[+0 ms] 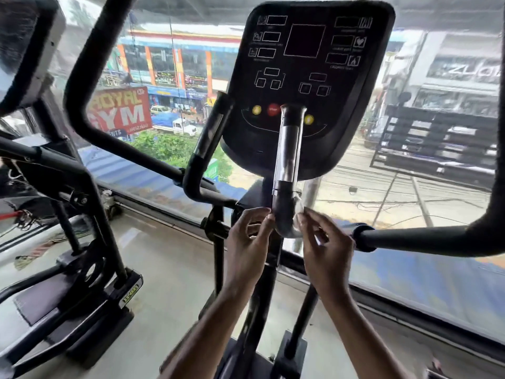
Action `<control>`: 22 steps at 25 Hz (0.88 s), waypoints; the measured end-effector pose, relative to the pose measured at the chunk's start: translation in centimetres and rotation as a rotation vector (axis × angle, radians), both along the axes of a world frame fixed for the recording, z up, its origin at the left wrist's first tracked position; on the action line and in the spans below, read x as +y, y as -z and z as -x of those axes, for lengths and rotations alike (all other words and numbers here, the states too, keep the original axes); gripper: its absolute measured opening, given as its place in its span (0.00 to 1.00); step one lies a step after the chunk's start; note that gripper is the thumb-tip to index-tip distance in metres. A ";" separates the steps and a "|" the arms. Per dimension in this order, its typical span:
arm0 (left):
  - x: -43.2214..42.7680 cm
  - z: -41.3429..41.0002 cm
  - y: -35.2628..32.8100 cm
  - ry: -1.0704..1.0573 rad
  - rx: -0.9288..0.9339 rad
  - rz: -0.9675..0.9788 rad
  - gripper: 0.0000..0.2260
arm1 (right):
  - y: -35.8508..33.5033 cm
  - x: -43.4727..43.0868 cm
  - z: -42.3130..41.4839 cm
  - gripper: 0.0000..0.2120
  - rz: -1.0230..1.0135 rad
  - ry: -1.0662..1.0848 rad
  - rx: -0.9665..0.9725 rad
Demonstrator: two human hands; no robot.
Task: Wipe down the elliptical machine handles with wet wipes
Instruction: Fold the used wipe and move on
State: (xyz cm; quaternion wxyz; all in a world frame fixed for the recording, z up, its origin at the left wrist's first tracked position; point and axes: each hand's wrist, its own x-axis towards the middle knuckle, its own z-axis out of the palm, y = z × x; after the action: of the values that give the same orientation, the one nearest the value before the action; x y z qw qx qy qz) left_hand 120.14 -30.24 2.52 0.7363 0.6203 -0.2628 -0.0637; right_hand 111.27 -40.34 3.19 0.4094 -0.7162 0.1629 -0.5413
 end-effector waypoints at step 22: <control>-3.1 -1.9 5.6 -0.356 0.169 -0.101 0.07 | 1.7 -1.8 1.1 0.10 -0.168 0.035 0.136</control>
State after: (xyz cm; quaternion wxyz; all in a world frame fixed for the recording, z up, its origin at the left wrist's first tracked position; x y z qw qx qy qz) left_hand 122.04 -33.35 -3.04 0.7232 0.6856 -0.0827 0.0022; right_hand 110.13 -42.10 1.48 0.4466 -0.7115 0.2476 -0.4827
